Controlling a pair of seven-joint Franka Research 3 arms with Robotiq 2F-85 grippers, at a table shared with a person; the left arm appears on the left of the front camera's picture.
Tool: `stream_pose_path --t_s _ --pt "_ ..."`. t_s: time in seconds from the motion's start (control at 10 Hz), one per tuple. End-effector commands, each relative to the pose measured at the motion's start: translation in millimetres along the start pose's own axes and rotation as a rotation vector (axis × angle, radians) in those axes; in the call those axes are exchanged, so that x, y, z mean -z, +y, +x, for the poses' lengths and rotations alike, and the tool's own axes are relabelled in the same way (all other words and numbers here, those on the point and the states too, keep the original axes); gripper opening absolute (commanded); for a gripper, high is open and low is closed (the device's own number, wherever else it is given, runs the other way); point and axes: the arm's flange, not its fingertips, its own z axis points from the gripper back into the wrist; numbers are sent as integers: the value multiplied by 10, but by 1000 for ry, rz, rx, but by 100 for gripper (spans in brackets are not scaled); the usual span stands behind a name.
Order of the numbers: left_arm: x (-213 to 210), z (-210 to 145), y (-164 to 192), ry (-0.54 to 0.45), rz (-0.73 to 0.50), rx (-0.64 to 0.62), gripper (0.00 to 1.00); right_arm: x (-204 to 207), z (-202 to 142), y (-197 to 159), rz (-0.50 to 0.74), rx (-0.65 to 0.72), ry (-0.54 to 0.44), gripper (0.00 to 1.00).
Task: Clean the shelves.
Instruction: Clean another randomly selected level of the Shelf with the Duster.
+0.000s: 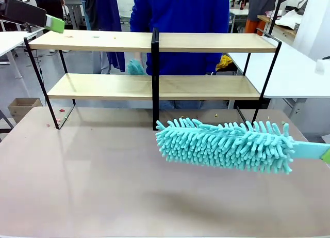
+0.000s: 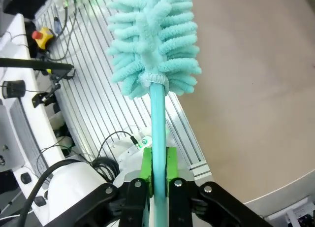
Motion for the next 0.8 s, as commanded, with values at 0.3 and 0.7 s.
stream_pose_path --t_s 0.3,0.7 --pt "-2 -21 11 -3 -6 3 100 -307 969 401 -164 208 -454 13" --pt "-2 -21 11 -3 -6 3 100 -423 939 464 -115 223 -478 13"
